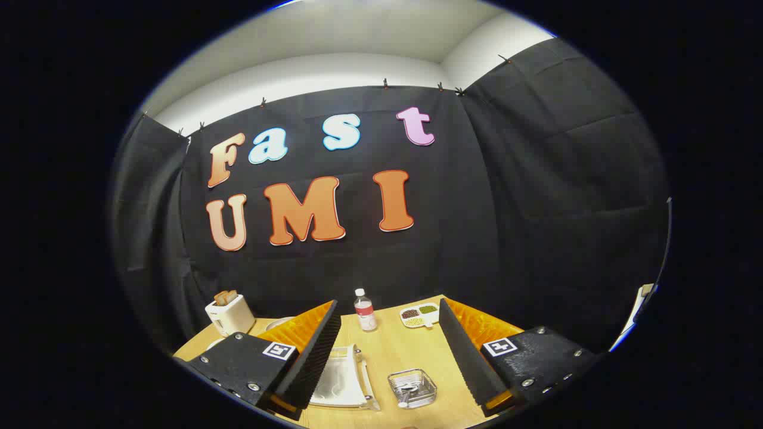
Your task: Take the plate from the dish rack, then take the spoon from the basket and place it into the plate.
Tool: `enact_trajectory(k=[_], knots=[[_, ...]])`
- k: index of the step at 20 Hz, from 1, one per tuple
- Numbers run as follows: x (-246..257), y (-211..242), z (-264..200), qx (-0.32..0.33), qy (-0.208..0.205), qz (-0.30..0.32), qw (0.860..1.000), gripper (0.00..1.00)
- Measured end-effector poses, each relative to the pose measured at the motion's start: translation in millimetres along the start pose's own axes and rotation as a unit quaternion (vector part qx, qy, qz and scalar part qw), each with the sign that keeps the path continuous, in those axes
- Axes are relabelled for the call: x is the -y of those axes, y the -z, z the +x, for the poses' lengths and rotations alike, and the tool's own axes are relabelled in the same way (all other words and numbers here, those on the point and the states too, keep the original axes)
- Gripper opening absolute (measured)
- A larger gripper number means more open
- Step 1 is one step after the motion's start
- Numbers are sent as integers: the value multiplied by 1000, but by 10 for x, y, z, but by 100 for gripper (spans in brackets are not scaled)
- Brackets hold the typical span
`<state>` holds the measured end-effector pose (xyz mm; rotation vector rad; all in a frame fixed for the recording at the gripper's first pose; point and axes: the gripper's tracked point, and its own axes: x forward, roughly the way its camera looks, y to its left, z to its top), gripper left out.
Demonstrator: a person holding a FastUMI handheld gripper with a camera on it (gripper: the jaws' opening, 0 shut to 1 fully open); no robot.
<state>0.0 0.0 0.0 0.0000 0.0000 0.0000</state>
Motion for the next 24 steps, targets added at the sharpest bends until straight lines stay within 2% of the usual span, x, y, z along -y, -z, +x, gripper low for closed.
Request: enact_trajectory(k=[5,16,24], knots=[[-116,-17,-119,-20,-6,-35,999,98],[-483,251,-111,-69,-28,-24,997,98],[-881,478,134,-103,-50,-30,993,98]])
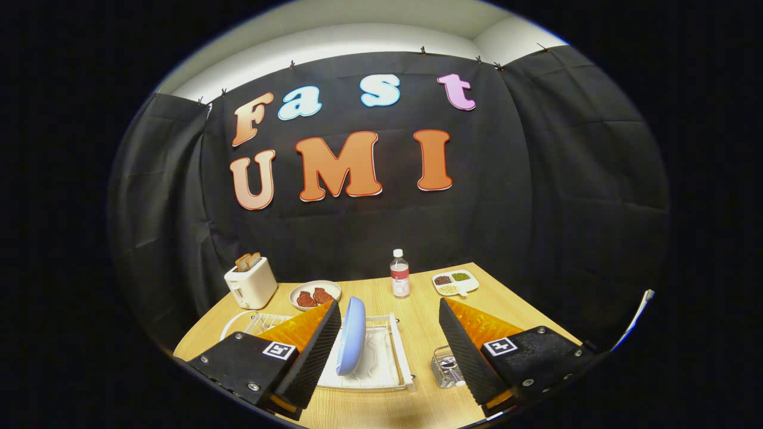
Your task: Take the plate from the dish rack, then take the spoon from the basket and place it into the plate.
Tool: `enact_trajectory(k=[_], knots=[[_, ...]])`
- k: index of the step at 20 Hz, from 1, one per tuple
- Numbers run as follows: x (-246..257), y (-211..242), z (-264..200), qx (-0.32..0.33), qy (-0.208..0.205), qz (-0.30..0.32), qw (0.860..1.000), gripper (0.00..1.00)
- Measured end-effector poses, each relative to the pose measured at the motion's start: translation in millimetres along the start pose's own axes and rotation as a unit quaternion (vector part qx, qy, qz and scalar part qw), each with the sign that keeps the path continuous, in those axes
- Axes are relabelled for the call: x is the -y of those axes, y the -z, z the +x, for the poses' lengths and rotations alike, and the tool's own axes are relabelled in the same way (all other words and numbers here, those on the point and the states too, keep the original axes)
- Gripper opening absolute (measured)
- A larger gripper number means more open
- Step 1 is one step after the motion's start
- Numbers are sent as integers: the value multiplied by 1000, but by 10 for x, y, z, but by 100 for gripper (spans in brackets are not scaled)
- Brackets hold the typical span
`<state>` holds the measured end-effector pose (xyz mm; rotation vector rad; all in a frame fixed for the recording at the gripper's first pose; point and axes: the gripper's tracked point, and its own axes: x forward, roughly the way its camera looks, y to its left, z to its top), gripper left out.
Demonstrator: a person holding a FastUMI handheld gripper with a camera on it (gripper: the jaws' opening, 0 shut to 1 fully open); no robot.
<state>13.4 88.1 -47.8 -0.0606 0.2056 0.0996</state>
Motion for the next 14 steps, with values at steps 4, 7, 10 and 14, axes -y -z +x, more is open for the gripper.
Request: enact_trajectory(k=[4,7,10,14], knots=[[-228,146,288,-28,-7,-16,999,98],[-274,339,563,-63,9,-41,997,95],[-326,506,771,-90,17,-59,994,87],[-301,763,1014,-126,40,-79,988,71]])
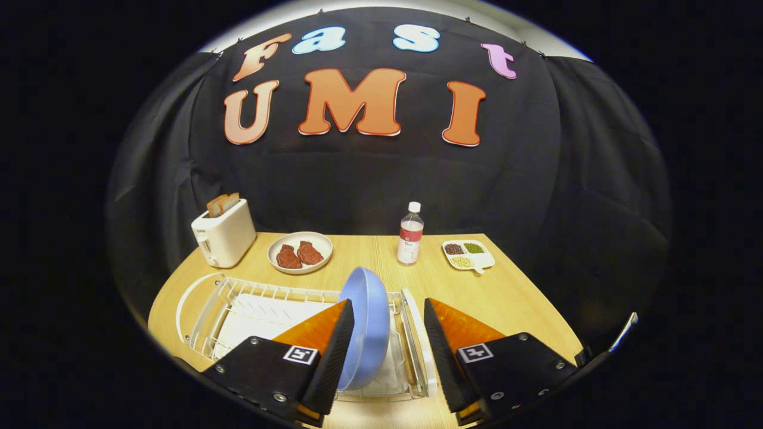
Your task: Take the plate from the dish rack, then take the spoon from the basket and place it into the plate.
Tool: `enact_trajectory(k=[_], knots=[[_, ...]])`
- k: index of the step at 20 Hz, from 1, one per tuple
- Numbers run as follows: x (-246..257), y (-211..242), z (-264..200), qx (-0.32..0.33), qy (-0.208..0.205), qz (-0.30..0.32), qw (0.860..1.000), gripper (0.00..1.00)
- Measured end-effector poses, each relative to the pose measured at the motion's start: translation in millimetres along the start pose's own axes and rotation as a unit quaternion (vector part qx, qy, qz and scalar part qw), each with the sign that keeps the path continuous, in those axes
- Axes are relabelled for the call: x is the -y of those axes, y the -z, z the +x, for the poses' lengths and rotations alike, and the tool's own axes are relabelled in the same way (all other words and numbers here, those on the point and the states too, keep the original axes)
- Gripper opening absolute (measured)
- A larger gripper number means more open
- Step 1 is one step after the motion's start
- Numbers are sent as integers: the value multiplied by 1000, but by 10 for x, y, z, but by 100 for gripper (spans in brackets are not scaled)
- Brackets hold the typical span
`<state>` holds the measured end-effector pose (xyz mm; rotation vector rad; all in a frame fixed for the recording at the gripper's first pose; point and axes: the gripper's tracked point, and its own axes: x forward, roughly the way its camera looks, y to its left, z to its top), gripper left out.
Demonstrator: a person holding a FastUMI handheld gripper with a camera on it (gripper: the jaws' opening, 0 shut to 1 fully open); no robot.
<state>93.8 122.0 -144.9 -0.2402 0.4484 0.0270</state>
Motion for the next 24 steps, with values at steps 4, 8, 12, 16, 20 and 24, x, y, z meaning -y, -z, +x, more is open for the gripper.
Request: enact_trajectory(k=[4,8,12,16,20,24], knots=[[-95,175,195,-44,11,-12,999,40],[17,134,216,-40,67,-42,996,20],[27,-15,198,-23,92,-74,993,6],[-17,-138,158,-13,103,-112,988,6],[-32,-337,99,22,117,-170,978,6],[-44,-411,-90,27,92,-139,986,6]])
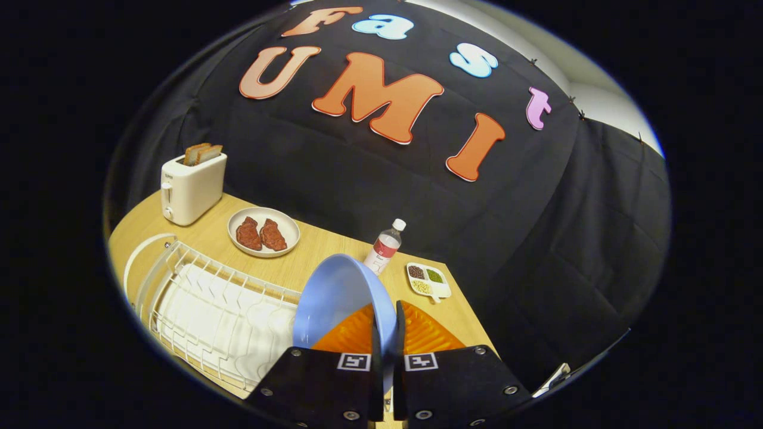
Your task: Take the plate from the dish rack, then take the spoon from the basket and place it into the plate.
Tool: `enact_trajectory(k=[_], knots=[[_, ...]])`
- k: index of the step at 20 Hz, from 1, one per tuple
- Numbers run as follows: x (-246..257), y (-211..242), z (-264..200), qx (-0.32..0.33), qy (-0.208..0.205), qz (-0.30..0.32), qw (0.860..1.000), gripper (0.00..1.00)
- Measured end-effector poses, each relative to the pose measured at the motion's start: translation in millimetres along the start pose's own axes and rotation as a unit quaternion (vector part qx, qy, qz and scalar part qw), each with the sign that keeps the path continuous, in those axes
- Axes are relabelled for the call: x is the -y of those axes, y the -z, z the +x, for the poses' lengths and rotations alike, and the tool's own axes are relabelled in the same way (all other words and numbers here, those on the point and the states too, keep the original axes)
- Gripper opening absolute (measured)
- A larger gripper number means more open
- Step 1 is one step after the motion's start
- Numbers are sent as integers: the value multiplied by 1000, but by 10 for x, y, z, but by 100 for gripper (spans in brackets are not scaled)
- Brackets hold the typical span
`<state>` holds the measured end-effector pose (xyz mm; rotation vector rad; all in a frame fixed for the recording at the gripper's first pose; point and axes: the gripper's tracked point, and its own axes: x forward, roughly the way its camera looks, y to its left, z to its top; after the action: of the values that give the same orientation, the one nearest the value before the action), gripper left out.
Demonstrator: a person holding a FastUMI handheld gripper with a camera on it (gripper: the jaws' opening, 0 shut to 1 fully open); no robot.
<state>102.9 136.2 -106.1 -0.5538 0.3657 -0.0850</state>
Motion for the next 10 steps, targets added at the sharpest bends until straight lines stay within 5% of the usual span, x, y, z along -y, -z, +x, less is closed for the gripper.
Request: enact_trajectory(k=[6,10], knots=[[47,218,-606,-24,-88,113,989,6],[-122,561,-1093,-76,-174,213,958,6]])
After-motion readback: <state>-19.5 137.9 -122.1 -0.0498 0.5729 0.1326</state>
